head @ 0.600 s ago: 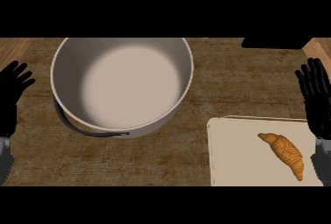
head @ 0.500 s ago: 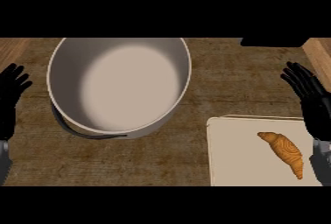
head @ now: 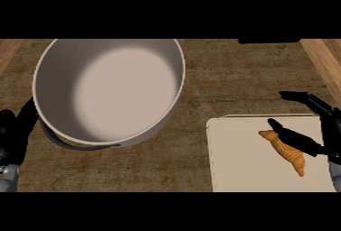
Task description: Pick the croissant from the tray and place it in the pot
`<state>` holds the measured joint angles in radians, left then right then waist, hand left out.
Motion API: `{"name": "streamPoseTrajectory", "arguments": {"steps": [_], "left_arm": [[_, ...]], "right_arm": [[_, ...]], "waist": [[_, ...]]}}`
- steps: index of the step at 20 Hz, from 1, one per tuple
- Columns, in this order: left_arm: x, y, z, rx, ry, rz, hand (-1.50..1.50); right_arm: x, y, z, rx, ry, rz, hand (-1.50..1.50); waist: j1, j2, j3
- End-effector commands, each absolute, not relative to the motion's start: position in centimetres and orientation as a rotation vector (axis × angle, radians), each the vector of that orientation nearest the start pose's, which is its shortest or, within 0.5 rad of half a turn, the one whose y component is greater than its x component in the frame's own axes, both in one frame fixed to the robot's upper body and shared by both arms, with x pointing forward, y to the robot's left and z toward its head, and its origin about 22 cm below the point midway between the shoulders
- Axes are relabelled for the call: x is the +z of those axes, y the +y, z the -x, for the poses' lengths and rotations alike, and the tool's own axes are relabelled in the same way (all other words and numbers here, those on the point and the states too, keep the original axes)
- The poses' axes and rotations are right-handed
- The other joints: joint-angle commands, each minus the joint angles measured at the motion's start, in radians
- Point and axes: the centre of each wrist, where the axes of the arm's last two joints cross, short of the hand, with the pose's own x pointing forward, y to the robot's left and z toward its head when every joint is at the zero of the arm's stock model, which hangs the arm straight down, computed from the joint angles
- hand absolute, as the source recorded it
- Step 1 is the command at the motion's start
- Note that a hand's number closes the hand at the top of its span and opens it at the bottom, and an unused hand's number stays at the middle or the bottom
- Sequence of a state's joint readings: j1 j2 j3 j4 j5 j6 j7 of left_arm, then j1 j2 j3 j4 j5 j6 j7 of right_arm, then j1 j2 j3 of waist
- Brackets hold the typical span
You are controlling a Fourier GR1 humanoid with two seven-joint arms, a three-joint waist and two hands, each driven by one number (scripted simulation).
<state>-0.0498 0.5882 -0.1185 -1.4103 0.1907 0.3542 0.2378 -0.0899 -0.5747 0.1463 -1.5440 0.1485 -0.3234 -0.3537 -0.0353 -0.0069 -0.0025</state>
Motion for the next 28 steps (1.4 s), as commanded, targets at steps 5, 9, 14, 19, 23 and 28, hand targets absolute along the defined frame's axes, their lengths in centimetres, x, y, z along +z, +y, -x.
{"name": "streamPoseTrajectory", "arguments": {"steps": [5, 9, 14, 19, 23, 28], "left_arm": [[2.5, 33.7, -25.2, -0.087, -1.147, -0.528, 0.0], [2.6, 34.2, -24.9, -0.071, -1.144, -0.534, 0.0], [2.9, 33.8, -25.8, -0.086, -1.165, -0.545, 0.0], [2.0, 32.9, -25.1, -0.103, -1.159, -0.535, 0.0], [2.6, 32.1, -25.1, -0.11, -1.156, -0.525, 0.0], [2.3, 31.9, -25.3, -0.092, -1.167, -0.52, 0.0]], "right_arm": [[2.0, -30.4, -17.4, 0.785, -2.04, 0.902, -1.5], [5.2, -31.6, -15.5, 0.963, -1.795, 1.014, -1.5], [8.7, -30.9, -15.5, 1.115, -1.536, 1.171, -1.5], [9.8, -28.7, -13.2, 1.242, -1.218, 1.17, -1.5], [11.0, -26.8, -12.0, 1.331, -1.019, 1.074, -1.5], [12.6, -24.8, -13.2, 1.298, -0.949, 1.112, -1.5]], "waist": [[0.011, 0.002, 0.002], [0.002, -0.001, -0.002], [0.012, 0.003, -0.004], [0.024, 0.004, -0.004], [0.037, 0.005, -0.001], [0.037, 0.006, 0.002]]}}
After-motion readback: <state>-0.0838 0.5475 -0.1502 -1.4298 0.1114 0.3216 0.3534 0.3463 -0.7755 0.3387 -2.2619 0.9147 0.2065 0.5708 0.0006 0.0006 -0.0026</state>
